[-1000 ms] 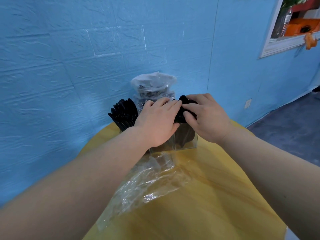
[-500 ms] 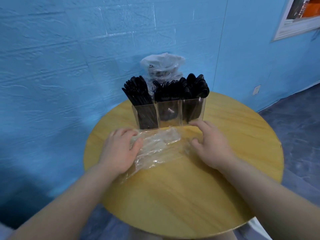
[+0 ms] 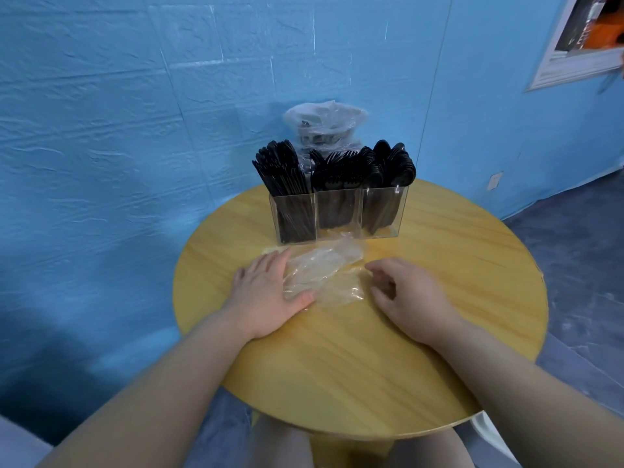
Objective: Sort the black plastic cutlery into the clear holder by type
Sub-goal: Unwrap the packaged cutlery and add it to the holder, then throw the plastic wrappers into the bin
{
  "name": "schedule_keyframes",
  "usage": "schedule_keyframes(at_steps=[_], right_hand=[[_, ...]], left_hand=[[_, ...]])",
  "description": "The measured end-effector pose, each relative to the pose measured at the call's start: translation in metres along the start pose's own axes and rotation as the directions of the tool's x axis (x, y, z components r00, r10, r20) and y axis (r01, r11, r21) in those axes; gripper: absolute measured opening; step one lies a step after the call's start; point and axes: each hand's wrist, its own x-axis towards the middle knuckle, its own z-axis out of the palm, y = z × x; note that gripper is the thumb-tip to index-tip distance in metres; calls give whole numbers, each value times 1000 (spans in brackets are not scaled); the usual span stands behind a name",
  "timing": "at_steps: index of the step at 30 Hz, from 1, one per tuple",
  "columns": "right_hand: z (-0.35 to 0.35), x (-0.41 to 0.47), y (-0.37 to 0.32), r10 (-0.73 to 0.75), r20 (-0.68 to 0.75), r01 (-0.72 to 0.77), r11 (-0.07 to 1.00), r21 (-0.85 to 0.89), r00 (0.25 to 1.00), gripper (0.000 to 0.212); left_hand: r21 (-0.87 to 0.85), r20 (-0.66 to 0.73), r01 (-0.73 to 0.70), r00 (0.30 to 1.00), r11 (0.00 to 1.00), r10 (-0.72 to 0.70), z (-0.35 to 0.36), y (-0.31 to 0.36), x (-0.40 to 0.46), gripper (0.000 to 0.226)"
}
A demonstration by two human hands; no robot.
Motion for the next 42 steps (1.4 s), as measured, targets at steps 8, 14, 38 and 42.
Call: schedule_keyframes(at_steps=[8,14,38,42], right_hand=[[2,-1,1,-43,-98,33,994,-104,994,58],[-1,5,-9,70,159,-70,998,-2,985,83],[-5,-6,-53,71,153,-51,990,-135,986,25],[-26,-32,-63,142,-75,-147,986,-73,987,28]], left_hand=[[-19,-186,-92,979,996,87,1,-1,-9,69],[-131,-184,-182,970,975,156,3,-2,-10,49],[-521,-273,-249,955,817,117,-2,-4,-17,12],[-584,-286,-285,949,760,136,-8,16,-27,12]])
